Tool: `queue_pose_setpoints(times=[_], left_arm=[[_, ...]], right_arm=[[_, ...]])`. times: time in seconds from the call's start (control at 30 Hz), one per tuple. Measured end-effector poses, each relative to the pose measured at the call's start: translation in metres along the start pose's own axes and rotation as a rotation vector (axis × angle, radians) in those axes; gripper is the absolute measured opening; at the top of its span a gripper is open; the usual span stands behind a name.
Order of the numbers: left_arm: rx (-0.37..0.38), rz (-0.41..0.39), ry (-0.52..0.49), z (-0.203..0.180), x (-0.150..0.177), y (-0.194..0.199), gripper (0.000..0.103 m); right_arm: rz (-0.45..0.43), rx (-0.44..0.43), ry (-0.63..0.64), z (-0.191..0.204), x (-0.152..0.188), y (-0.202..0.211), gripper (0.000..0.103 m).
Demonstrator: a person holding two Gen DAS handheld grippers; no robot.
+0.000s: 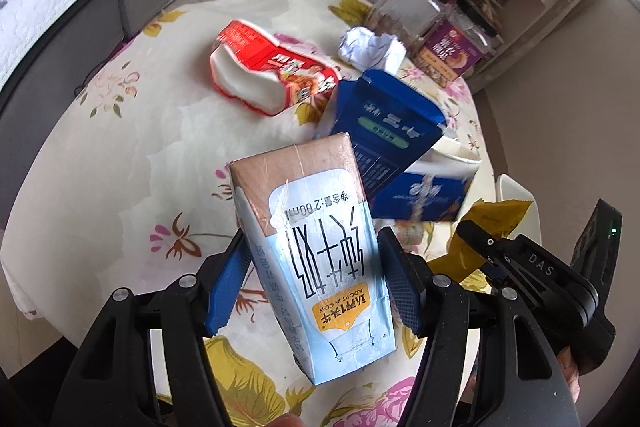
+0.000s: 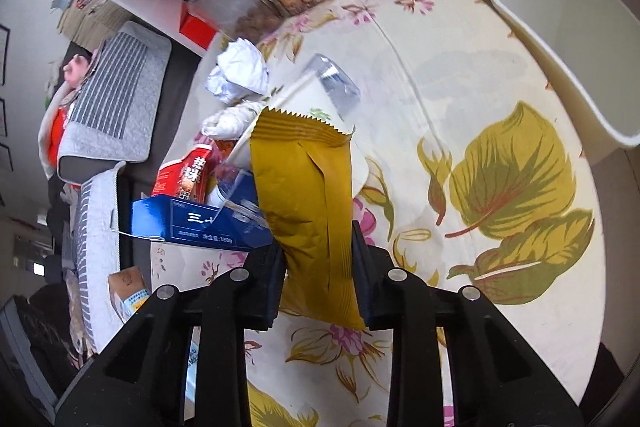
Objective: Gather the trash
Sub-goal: 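Carry the yellow wrapper to the wastebasket with the right tool and release it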
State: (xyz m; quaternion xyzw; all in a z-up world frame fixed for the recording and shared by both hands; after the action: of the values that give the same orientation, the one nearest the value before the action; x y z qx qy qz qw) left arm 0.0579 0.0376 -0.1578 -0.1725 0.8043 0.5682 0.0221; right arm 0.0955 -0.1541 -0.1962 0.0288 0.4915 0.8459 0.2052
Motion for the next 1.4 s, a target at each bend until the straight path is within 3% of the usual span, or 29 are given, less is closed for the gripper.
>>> queue_pose_setpoints(times=[0.23,0.57,0.83,1.1,1.23,1.3,1.37,1.4], left_arm=[[0.005,-0.022,-0.026,-0.01,-0.003,0.001,0.063],[0.013,-0.055,-0.068,-0.03,-0.006,0.001,0.063],[0.021,-0.083,-0.12,-0.055,-0.009,-0.001,0.063],[0.025,-0.105,-0.237,-0.101,-0.003,-0.011,0.063],[0.02,-0.111,-0.283,-0.126,-0.004,-0.021,0.063],[0.025,-0.104,-0.308,-0.141,-0.004,-0.027,0.063],[0.027,-0.098,-0.327,-0.155,-0.005,-0.034,0.063],[0.031,-0.093,-0.336,-0.163,-0.005,-0.037,0.063]], right_arm=[[-0.062,0.019,0.057,0.001,-0.006,0.022,0.028],[-0.247,0.116,0.139,-0.012,-0.041,0.079,0.028],[-0.416,0.317,0.163,-0.05,-0.085,0.133,0.028],[-0.432,0.51,0.114,-0.109,-0.114,0.148,0.029],[-0.453,0.59,0.112,-0.119,-0.117,0.159,0.04],[-0.474,0.613,0.092,-0.124,-0.117,0.171,0.049],[-0.497,0.625,0.066,-0.13,-0.119,0.183,0.067],[-0.515,0.626,0.048,-0.134,-0.12,0.192,0.069]])
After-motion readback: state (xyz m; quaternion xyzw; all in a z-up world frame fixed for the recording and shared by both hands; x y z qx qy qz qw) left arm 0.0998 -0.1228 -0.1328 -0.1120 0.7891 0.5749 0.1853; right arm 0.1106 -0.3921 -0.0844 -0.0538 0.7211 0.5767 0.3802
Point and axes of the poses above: each gripper's, at about its wrist camera, not at the fingertips, and y roughly against the way its jaws point, z to its left, x to its underside, the point moved 9 cm from there along -y, roughly the way its jaws point, and after that the axes turned 10 degrees about z, right-handed, at the moved point
